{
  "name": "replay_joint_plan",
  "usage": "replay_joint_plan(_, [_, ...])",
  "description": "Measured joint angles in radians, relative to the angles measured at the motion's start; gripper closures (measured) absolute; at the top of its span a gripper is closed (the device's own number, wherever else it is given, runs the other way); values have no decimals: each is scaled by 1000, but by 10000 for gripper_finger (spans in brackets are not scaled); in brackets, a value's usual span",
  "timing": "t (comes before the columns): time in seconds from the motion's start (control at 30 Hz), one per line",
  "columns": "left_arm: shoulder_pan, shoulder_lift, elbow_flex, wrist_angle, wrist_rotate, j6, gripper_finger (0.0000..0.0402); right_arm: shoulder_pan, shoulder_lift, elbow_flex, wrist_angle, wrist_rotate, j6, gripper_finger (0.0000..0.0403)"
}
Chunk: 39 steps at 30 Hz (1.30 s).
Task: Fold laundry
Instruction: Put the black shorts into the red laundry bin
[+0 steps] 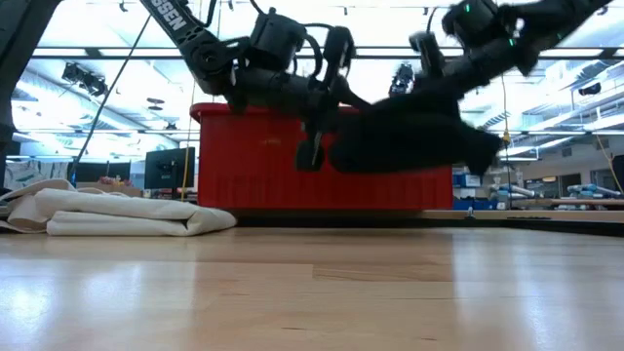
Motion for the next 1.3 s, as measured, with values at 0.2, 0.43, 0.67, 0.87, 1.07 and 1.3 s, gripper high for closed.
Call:
replay_joint_plan(0.2, [109,-114,1,-14,4,24,389,-51,-33,209,-128,9,-165,364])
replay_joint_plan(0.43, [237,-177,185,-130,32,135,389,-145,-34,384,-156,63,-299,363])
replay_joint_plan(0.67, [373,-119,559,-578,10,379,390,-244,33,424,-30,52,-334,363])
replay_joint_plan(0.87, [510,-70,713,-752,7,455,390,-359,148,424,142,-35,-284,363])
replay_joint_plan(1.07, [602,-19,721,-741,47,505,390,-450,286,424,277,-112,-280,363])
replay_joint_plan(1.3, [646,92,721,-666,32,561,390,-504,413,424,429,-85,-215,363])
